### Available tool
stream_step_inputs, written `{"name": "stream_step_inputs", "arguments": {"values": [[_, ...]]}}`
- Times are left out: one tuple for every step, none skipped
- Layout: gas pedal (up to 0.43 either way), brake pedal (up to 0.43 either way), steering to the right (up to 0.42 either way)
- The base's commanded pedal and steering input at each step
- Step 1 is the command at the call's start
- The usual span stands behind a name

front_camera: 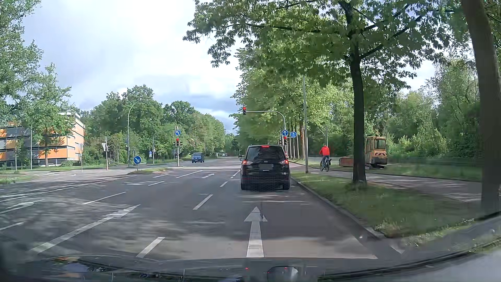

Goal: Follow the waypoints while adhering to traffic rules and regulations

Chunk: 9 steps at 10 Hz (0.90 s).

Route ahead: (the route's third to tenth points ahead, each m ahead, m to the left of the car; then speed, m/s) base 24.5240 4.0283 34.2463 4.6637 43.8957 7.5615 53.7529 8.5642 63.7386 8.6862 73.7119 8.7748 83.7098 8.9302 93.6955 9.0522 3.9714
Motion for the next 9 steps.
{"name": "stream_step_inputs", "arguments": {"values": [[0.000,0.183,0.002],[0.000,0.183,0.002],[0.000,0.189,0.002],[0.000,0.195,0.002],[0.000,0.201,0.002],[0.000,0.207,0.002],[0.000,0.207,0.002],[0.000,0.207,0.002],[0.000,0.207,0.002]]}}
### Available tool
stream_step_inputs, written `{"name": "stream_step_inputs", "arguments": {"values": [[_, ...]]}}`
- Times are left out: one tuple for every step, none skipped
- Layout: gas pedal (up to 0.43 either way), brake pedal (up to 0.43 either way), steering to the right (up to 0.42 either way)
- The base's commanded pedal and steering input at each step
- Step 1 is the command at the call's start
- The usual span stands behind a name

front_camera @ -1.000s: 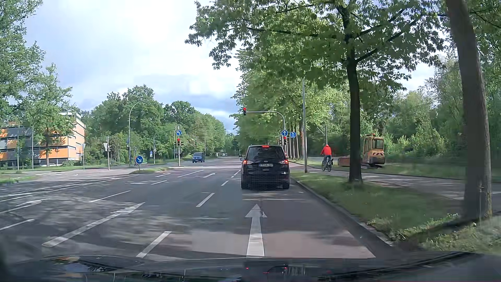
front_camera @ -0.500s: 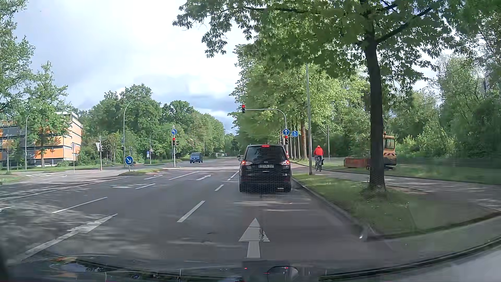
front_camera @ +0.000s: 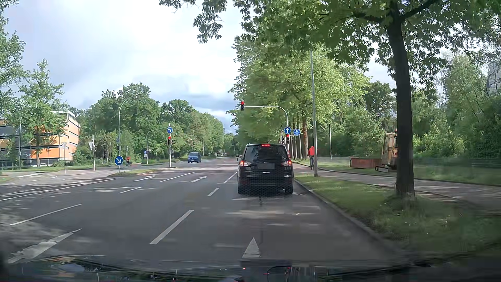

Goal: Follow the waypoints while adhering to traffic rules and regulations

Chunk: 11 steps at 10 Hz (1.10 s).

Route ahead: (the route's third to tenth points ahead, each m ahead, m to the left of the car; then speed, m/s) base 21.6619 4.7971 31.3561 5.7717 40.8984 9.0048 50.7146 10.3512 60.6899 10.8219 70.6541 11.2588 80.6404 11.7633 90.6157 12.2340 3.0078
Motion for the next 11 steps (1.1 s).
{"name": "stream_step_inputs", "arguments": {"values": [[0.000,0.189,0.002],[0.000,0.171,0.002],[0.000,0.165,0.002],[0.000,0.159,0.002],[0.000,0.159,0.002],[0.000,0.159,0.002],[0.000,0.159,0.002],[0.000,0.146,0.002],[0.000,0.128,0.002],[0.000,0.116,0.002],[0.000,0.110,0.002]]}}
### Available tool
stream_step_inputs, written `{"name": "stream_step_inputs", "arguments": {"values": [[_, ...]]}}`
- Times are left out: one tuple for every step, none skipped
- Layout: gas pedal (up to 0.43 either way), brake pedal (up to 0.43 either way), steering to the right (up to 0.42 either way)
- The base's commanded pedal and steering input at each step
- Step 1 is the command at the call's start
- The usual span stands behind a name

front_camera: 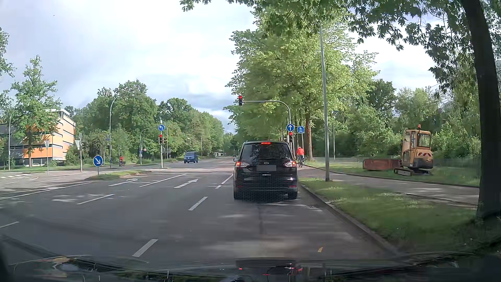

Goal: Follow the waypoints while adhering to traffic rules and regulations

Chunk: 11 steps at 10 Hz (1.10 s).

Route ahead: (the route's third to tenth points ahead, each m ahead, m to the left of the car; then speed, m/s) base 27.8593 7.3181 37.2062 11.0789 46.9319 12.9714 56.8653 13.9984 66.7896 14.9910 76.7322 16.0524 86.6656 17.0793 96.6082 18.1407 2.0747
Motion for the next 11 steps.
{"name": "stream_step_inputs", "arguments": {"values": [[0.000,0.098,0.002],[0.000,0.104,0.002],[0.000,0.098,0.000],[0.000,0.091,-0.002],[0.000,0.091,-0.002],[0.000,0.091,-0.002],[0.000,0.085,-0.002],[0.000,0.085,-0.002],[0.000,0.085,-0.002],[0.000,0.085,-0.002],[0.000,0.085,-0.002]]}}
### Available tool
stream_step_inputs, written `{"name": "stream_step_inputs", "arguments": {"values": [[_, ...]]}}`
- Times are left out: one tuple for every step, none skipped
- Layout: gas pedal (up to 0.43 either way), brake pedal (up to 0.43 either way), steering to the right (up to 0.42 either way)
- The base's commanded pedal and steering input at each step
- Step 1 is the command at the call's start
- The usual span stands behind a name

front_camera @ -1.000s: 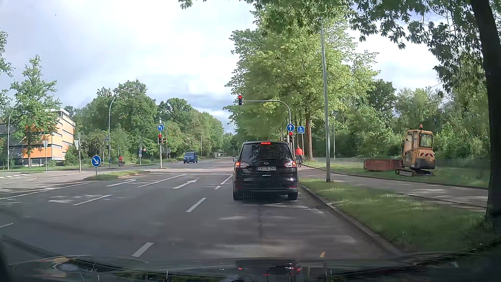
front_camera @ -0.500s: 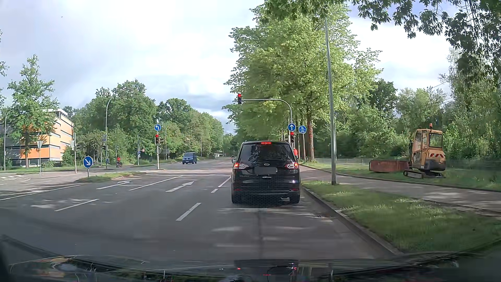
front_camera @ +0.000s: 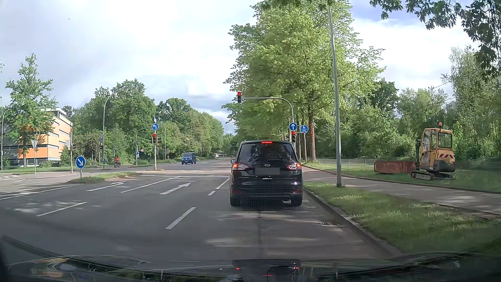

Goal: Follow the waypoints while adhering to traffic rules and regulations

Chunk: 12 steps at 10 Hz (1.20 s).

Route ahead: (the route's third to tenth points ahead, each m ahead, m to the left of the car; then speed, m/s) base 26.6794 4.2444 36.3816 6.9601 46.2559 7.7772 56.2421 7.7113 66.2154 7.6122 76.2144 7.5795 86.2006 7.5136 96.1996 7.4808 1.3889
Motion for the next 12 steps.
{"name": "stream_step_inputs", "arguments": {"values": [[0.000,0.085,-0.002],[0.000,0.085,-0.002],[0.000,0.085,-0.002],[0.000,0.079,-0.001],[0.000,0.073,-0.001],[0.000,0.055,-0.002],[0.000,0.043,-0.002],[0.000,0.037,0.000],[0.000,0.037,0.000],[0.000,0.037,0.000],[0.000,0.037,-0.001],[0.000,0.037,-0.001]]}}
